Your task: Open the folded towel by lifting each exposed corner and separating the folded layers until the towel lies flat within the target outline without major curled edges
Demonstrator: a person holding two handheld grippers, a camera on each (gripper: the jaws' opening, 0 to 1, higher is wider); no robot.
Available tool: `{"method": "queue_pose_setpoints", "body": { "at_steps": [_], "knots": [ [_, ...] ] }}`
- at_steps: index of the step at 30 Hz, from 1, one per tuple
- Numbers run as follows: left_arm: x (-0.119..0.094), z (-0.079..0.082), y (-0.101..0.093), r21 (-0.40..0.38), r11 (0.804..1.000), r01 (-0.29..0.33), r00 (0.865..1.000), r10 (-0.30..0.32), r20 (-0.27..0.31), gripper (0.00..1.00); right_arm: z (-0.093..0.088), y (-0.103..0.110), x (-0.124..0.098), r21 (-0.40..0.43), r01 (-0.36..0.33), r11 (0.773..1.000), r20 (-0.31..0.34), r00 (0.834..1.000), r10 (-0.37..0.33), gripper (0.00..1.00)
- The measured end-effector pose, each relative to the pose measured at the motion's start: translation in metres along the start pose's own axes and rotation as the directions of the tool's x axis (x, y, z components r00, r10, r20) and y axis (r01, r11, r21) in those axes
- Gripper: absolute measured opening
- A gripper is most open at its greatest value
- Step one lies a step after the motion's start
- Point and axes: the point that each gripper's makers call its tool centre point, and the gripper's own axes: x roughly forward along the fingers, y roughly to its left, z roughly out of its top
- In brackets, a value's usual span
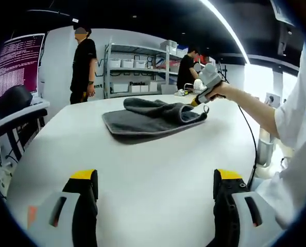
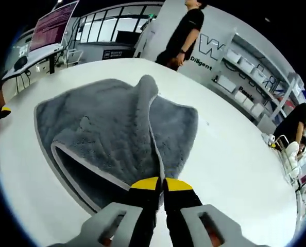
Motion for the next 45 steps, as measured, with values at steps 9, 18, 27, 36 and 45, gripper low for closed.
{"method": "queue_pose_setpoints", "body": {
  "at_steps": [9, 18, 27, 36, 45],
  "knots": [
    [0.002, -0.001, 0.000, 0.002, 1.000, 0.000, 1.000, 0.000, -0.007, 0.91, -0.013, -0.010, -0.004, 0.024, 0.020, 1.000, -0.016, 1.000, -0.020, 0.00],
    [0.002, -0.001, 0.000, 0.001, 1.000, -0.004, 1.000, 0.004, -0.010, 0.91, -0.021, -0.027, -0.010, 0.048, 0.049, 0.998, -0.019, 0.999, -0.048, 0.00],
    [0.003, 0.000, 0.000, 0.004, 1.000, -0.002, 1.000, 0.002, -0.012, 0.91, -0.030, -0.035, -0.014, 0.053, 0.069, 0.996, -0.033, 0.997, -0.067, 0.00],
    [0.006, 0.003, -0.002, 0.009, 1.000, 0.006, 1.000, -0.006, -0.009, 0.91, -0.038, -0.042, -0.020, 0.062, 0.081, 0.995, -0.044, 0.996, -0.078, 0.00],
    [0.007, 0.002, -0.004, 0.012, 1.000, 0.012, 1.000, -0.012, -0.014, 0.91, -0.047, -0.053, -0.028, 0.077, 0.105, 0.992, -0.050, 0.994, -0.101, 0.00]
  ]
}}
